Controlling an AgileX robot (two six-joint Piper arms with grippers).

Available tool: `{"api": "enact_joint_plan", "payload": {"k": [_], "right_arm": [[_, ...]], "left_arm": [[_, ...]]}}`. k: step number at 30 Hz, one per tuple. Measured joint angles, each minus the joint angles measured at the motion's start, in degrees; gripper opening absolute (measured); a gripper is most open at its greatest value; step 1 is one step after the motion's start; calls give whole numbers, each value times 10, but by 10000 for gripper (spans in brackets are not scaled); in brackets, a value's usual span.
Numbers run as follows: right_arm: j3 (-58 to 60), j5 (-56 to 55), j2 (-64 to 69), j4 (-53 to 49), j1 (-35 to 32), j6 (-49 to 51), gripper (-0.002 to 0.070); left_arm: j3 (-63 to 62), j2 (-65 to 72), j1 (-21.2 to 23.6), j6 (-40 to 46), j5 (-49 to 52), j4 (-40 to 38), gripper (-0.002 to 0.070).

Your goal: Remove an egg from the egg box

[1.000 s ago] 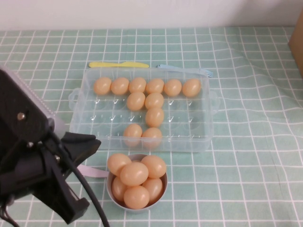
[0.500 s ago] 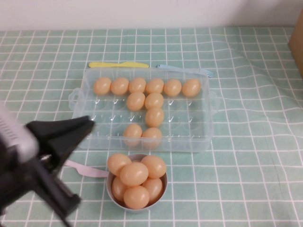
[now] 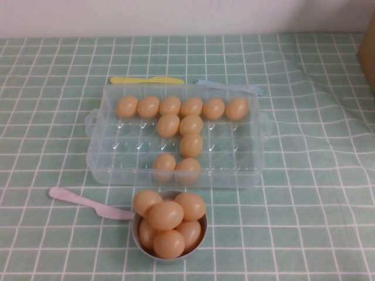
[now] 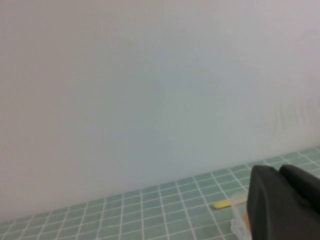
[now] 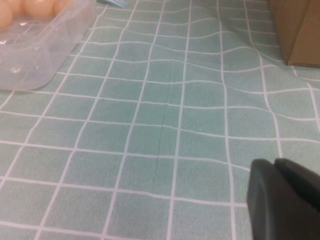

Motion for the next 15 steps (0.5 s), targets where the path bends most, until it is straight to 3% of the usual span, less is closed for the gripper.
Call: {"api": "enact_joint_plan", "payload": {"k": [3, 8, 15], "right_arm": [[0, 0, 0, 0, 0, 0, -17], [0, 0, 0, 0, 0, 0, -17], [0, 0, 0, 0, 0, 0, -17]], "left_arm": [[48, -42, 33, 0, -4, -24, -2], [98, -49, 43, -6, -6, -49, -2], [101, -49, 43, -4, 106, -54, -2]]}}
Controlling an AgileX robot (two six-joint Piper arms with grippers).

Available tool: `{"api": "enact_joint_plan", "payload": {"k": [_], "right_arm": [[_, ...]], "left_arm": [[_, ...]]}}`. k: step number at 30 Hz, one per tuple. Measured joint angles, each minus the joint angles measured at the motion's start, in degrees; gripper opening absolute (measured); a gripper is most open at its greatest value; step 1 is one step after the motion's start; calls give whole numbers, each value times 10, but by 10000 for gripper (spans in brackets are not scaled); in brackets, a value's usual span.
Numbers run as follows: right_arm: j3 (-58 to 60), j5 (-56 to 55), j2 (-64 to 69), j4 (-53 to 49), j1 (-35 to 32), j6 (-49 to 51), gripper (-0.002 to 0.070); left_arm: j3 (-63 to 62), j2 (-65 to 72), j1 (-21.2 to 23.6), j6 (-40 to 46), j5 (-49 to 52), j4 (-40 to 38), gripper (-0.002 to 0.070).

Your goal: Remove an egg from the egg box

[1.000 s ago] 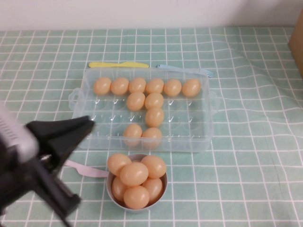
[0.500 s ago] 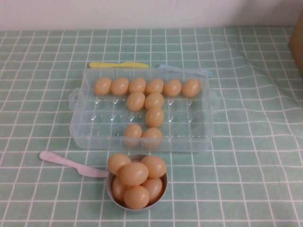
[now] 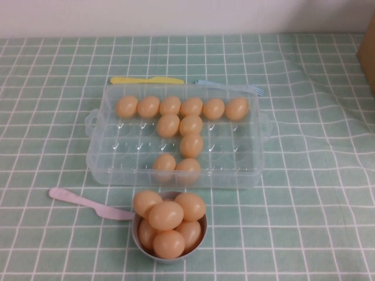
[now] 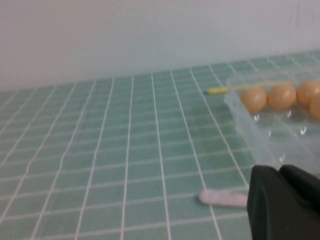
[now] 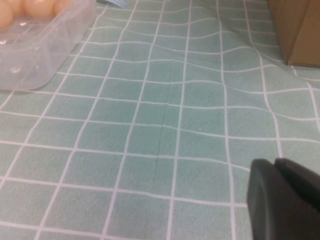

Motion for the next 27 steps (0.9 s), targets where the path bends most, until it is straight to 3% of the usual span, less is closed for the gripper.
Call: {"api": "enact_joint_plan", "payload": {"k": [6, 27], "right_arm": [[0, 0, 0, 0, 0, 0, -17], [0, 0, 0, 0, 0, 0, -17]], "left_arm": [[0, 0, 0, 0, 123, 0, -2], [0, 0, 0, 0, 131, 0, -2]]}}
